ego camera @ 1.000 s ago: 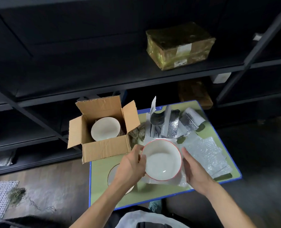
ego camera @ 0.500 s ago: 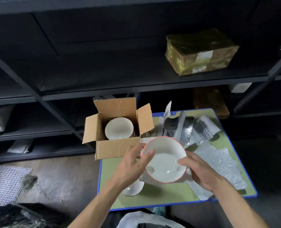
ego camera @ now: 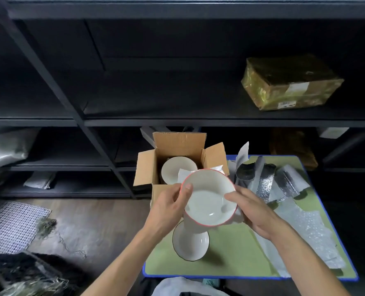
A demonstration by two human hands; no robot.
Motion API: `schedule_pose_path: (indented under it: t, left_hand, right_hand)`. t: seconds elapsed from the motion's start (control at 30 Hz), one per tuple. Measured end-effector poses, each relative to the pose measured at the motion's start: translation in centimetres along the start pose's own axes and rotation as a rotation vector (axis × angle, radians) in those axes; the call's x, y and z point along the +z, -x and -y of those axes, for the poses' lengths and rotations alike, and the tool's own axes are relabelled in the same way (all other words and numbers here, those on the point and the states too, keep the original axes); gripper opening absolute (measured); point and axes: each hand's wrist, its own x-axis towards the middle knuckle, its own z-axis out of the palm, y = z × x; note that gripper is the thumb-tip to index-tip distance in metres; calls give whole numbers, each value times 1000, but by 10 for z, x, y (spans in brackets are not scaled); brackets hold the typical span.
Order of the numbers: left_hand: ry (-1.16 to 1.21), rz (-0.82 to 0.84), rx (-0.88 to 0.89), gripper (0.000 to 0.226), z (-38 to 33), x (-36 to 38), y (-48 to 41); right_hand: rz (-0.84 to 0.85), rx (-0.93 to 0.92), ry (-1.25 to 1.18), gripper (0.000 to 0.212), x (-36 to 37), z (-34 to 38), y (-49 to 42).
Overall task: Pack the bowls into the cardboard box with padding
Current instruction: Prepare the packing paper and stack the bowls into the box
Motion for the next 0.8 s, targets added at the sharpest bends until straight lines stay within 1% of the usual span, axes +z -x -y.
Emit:
schedule_pose_path:
  t: [0.07,0.17,0.23,0.27,0.37,0.5,0.7,0.8]
  left_hand:
    - [-56,-30,-15,80,4,-10,-3]
    - [-100,-71,-52,69,10,-23,-7]
    - [-124,-96,-64,62,15,-32,-9]
    - [-128,-105,-64,59,17,-36,-11]
    - [-157,-140,-53,55,21,-45,-14]
    - [-223,-197,-42,53,20,-50,-22]
    - [-278,-248,-43,52,3,-54,-52]
    - [-300,-267,-67,51,2,-55,-73]
  right_hand:
    - [-35,-17,36,26,14,5,-1]
    - [-103,-83,214,17,32,9,-2]
    - [-143,-119,325,24,41,10,-5]
    - [-156,-133,357,22,45,10,-7]
    - [-186,-137,373,13,55,14,-12]
    - [-213,-129,367,17,65,22,-18]
    - [-207,-162,443,13,63,44,-43]
    - [-171,-169,504,12,60,58,-59]
